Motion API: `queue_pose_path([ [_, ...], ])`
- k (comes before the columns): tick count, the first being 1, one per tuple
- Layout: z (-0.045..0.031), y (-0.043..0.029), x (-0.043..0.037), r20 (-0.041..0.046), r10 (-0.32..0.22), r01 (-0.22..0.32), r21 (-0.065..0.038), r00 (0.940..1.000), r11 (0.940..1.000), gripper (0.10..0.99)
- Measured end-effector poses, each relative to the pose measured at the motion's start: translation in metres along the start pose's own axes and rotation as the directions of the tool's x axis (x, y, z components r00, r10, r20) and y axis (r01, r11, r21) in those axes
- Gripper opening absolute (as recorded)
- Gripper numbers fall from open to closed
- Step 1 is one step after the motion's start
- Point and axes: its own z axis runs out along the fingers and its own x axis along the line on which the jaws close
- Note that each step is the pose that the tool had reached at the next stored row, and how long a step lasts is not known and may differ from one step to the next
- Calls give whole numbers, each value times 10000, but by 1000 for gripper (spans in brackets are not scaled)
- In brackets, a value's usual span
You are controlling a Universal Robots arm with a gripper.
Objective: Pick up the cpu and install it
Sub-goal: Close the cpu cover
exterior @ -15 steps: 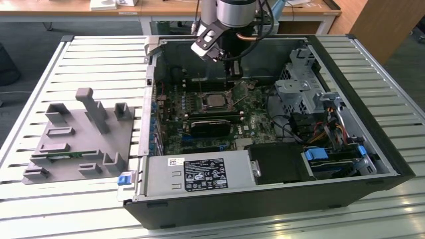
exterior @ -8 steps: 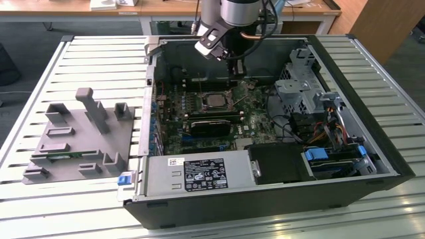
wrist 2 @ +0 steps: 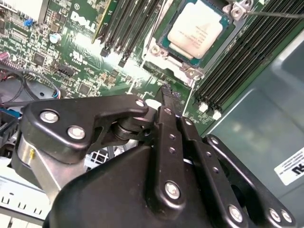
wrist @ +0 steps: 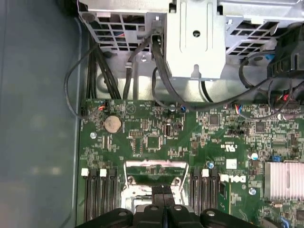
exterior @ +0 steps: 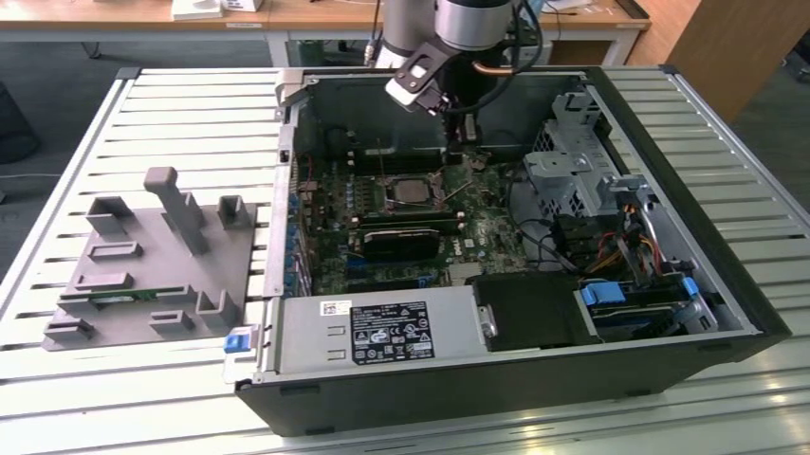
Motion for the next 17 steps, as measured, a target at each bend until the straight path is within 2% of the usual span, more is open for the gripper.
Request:
queue_pose_path([
  [17,5,86,-1,-4,-11,11,15,10000,10000,106],
])
